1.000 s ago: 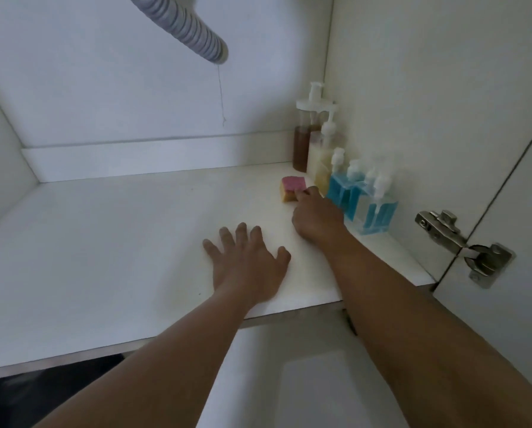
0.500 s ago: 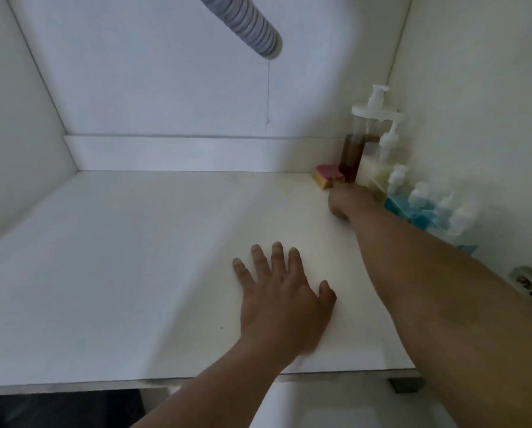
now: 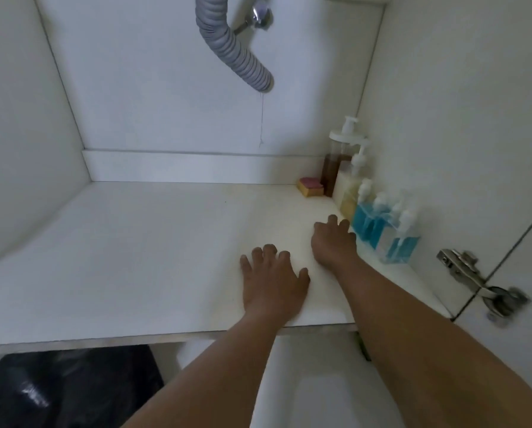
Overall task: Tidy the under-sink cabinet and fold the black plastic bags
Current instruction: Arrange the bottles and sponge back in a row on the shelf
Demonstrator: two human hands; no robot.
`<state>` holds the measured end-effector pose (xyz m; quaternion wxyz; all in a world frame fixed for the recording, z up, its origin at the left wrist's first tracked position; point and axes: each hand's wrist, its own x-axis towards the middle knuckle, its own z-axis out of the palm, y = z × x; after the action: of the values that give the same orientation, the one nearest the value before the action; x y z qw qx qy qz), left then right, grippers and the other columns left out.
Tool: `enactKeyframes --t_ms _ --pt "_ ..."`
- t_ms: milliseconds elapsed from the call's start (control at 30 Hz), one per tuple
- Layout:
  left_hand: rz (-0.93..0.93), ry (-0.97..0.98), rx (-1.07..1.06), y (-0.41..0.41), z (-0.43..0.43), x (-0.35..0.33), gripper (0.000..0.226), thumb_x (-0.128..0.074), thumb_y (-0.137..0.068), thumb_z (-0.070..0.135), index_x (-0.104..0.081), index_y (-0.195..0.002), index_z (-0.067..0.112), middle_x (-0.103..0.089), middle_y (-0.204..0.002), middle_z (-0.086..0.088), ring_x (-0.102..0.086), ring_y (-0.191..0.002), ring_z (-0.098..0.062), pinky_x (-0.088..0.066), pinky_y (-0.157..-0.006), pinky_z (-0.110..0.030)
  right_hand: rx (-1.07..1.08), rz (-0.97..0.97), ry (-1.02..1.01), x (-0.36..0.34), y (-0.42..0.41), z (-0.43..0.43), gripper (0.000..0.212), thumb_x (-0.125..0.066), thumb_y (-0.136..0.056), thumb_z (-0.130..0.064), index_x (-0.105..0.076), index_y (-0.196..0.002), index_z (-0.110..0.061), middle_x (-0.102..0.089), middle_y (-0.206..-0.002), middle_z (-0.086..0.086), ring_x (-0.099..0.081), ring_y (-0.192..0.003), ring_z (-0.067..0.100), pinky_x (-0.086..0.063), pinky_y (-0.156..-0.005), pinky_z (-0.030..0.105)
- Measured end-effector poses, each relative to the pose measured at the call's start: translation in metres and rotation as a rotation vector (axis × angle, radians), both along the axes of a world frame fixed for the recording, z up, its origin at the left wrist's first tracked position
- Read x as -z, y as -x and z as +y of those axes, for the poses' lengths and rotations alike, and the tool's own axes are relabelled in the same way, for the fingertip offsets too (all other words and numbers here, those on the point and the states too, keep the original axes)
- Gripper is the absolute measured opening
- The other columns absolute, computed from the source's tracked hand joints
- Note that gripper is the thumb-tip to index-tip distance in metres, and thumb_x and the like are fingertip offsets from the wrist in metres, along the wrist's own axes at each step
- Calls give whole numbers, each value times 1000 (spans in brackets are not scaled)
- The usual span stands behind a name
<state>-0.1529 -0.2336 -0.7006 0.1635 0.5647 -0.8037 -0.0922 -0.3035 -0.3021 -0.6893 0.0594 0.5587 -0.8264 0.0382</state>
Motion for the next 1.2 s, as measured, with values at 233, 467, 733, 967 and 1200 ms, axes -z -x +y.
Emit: enactKeyframes --t_ms 233,467,733,967,1200 --pt "295 -91 147 -50 43 0 45 -54 -100 36 -54 -139 12 -44 -148 -2 -32 -142 -18 -23 -114 -24 -63 5 21 -4 -41 87 36 -28 -97 -10 -53 -123 -12 -50 -128 11 -49 -116 28 -37 -98 41" --pt "333 -14 231 -99 109 16 46 -63 -95 35 -56 -137 20 -43 -151 4 -31 -144 -10 -18 -106 -11 -94 39 10 -6 -92 141 24 -42 -100 -12 -57 -118 -12 -51 -124 9 -53 -108 22 -45 -91 32" --pt "98 214 -58 -222 138 60 38 -74 -78 37 -67 -115 26 -64 -119 5 -59 -115 -20 -50 -94 -39 -689 -114 475 65 -189 187 43 -69 -74 12 -68 -110 -11 -63 -114 7 -59 -113 29 -56 -89 40" --pt "7 247 -578 -308 141 52 57 -73 -80 41 -57 -130 20 -50 -135 -6 -44 -123 -31 -38 -97 -52 -872 -362 523 74 -256 195 16 -61 -92 -17 -67 -107 -16 -60 -113 0 -56 -113 23 -56 -74 28" --pt "148 -165 -684 -346 127 36 43 -60 -94 29 -48 -134 22 -66 -115 0 -60 -107 -25 -40 -94 -41 -542 -995 -160 85 -297 192 65 -67 -87 -46 -38 -143 -28 -61 -110 -17 -62 -101 6 -51 -92 27"
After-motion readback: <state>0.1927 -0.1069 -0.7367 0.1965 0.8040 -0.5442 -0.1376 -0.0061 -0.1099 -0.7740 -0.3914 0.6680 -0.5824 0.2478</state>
